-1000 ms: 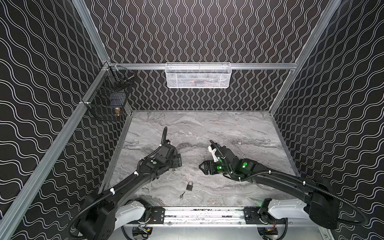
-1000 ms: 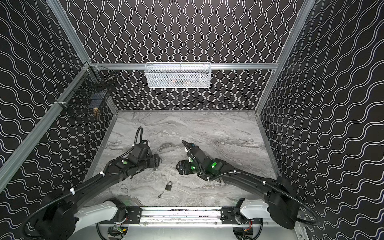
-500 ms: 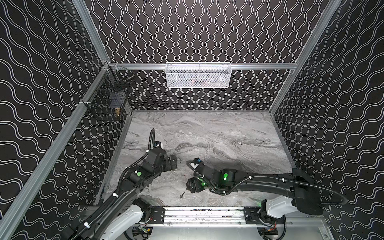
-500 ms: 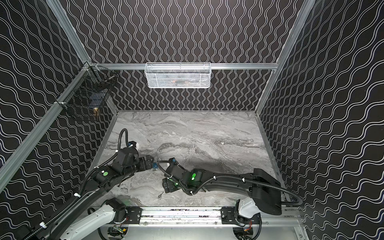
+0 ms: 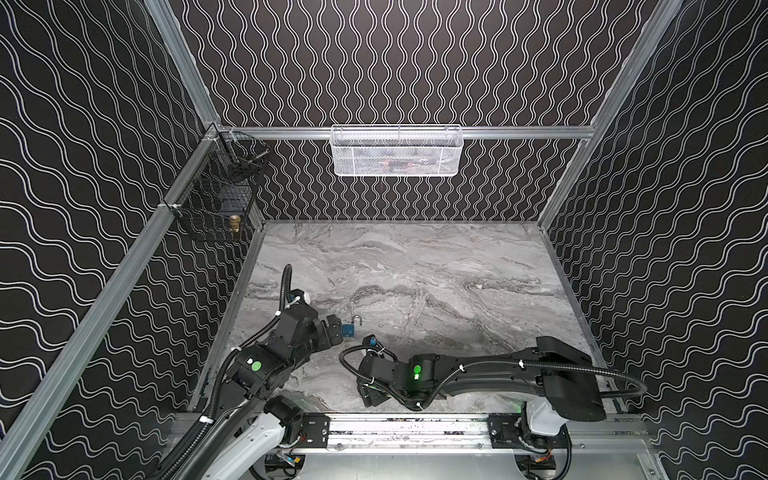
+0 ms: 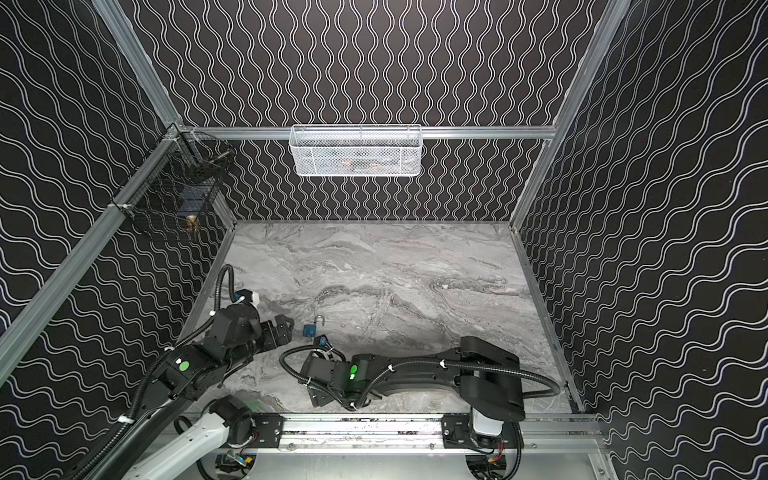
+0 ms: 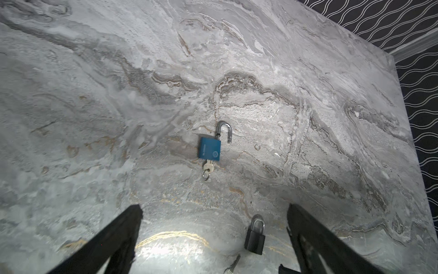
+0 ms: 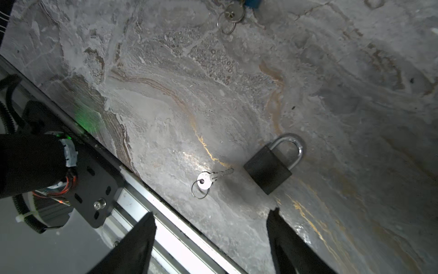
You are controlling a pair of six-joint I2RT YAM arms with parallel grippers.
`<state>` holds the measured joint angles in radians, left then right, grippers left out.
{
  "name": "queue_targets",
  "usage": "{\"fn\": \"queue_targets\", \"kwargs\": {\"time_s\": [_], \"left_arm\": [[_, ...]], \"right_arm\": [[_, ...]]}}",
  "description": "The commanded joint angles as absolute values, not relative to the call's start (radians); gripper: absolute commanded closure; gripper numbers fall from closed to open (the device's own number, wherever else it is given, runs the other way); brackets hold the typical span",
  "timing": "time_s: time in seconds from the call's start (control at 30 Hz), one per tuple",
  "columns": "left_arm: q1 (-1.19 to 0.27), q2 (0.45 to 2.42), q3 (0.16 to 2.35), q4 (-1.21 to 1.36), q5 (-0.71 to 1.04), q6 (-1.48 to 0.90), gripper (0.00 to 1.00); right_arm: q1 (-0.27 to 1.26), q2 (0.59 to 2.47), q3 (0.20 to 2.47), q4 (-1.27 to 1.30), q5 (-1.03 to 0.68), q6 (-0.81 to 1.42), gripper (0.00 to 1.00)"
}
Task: Unlock with the key
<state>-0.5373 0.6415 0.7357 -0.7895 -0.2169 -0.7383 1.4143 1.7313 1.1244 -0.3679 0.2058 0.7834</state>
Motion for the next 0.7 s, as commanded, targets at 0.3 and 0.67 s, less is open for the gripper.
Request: {"fn": "queue_targets", "kwargs": {"time_s": [0.3,0.67], "left_arm": [[-0.537,0.592,0.774,-0.902,-0.293,-0.777,0.01],[-0.536,0.556,0.76,-0.921,-0.325,-0.808,0.01]], "right_arm": [[1.439,1.847,1.201,-0.37,0.151,0.67,0.41],[1.457,1.922,1.234,-0.401,0.167,0.642,0.52]]}}
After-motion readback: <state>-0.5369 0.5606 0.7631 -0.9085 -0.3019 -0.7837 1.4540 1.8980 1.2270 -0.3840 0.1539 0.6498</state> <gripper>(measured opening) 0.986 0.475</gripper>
